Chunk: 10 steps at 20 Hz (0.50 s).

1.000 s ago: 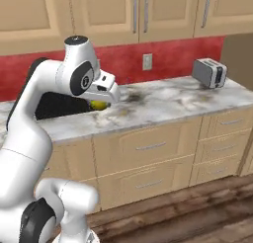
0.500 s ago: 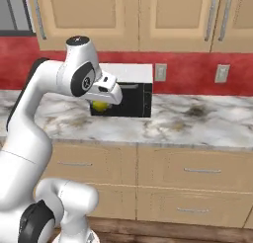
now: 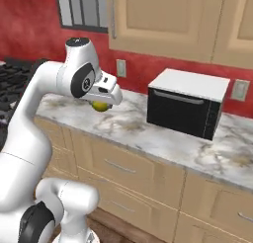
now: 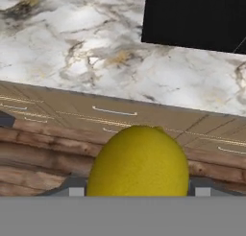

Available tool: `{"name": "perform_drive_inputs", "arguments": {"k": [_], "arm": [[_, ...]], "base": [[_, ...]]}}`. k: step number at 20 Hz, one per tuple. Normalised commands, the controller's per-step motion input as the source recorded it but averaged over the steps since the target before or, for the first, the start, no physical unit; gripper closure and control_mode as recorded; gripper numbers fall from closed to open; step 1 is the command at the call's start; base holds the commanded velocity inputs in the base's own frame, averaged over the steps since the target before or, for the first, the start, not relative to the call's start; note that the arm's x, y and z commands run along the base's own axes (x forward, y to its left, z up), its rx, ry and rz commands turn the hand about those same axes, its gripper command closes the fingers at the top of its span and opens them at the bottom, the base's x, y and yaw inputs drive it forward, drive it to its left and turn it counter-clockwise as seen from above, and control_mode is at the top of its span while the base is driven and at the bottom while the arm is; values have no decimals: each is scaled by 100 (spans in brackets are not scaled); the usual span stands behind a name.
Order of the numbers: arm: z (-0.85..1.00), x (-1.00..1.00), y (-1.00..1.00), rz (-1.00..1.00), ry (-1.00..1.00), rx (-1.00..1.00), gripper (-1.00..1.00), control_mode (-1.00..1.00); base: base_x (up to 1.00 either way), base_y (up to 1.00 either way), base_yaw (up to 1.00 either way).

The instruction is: Take the lemon and onion out of the freezer and place them in the tupperware container on the counter. Then put the tupperware containing the vegetables back in the freezer.

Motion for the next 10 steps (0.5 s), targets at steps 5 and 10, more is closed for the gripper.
{"name": "perform_drive_inputs", "arguments": {"k": [5,10], "arm": [[0,0,0,0,0,0,100,100],[0,0,0,0,0,0,100,100]], "base": [[13,8,67],[20,7,66]]}}
